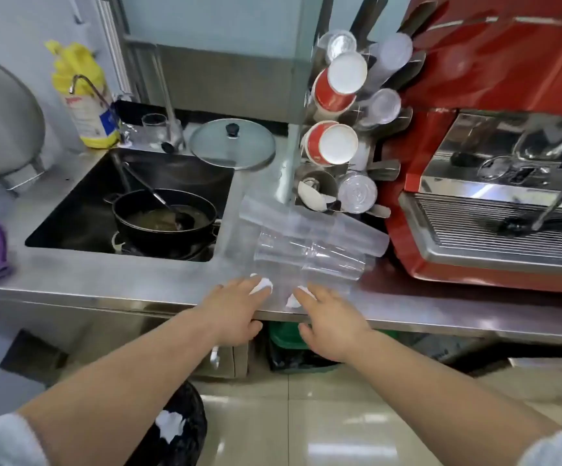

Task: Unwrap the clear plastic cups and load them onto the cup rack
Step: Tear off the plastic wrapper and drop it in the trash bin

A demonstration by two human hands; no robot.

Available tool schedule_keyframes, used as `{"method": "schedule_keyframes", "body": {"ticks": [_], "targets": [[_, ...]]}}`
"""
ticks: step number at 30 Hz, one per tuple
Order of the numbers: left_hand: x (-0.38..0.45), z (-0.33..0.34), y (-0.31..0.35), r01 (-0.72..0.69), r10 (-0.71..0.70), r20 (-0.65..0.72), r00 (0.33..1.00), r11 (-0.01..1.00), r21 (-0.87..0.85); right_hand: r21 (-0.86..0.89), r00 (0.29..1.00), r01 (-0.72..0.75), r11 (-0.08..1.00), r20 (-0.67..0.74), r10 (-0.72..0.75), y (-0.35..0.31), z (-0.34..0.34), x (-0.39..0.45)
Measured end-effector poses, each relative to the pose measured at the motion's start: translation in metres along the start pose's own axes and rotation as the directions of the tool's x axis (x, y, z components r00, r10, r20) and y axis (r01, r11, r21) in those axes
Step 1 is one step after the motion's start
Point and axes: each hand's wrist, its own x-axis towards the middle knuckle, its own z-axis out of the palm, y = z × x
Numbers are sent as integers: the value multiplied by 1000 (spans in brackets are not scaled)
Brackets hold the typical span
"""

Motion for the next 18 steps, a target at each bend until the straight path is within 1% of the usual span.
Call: {"method": "schedule_keyframes", "body": {"ticks": [2, 4, 8, 9, 13, 16, 18], "targets": [[11, 1, -3, -15, 16, -30, 999, 1000, 21, 5, 1000, 2, 1000, -31, -1, 1, 4, 12], [24, 3, -7, -21, 23, -32, 999, 998, 55, -14, 1000, 11, 1000, -17, -12, 3, 11, 22], [43, 4, -16, -29, 24, 54, 998, 996, 86, -32, 999, 5, 999, 38, -4, 7, 16, 42], [46, 5, -18, -47, 43, 53, 998, 995, 85, -25, 998, -1, 1000, 58, 3, 7, 17, 44], [54, 11, -27, -112, 109, 39, 993, 990, 84, -4, 995, 12, 1000, 103, -11, 13, 18, 55], [56, 16, -27, -72, 72, -6, 997, 997, 27, 13, 996, -4, 1000, 92, 3, 17, 20, 56], [58, 19, -26, -81, 82, -27, 996, 996, 38, 8, 995, -20, 1000, 96, 19, 17, 20, 56]]}}
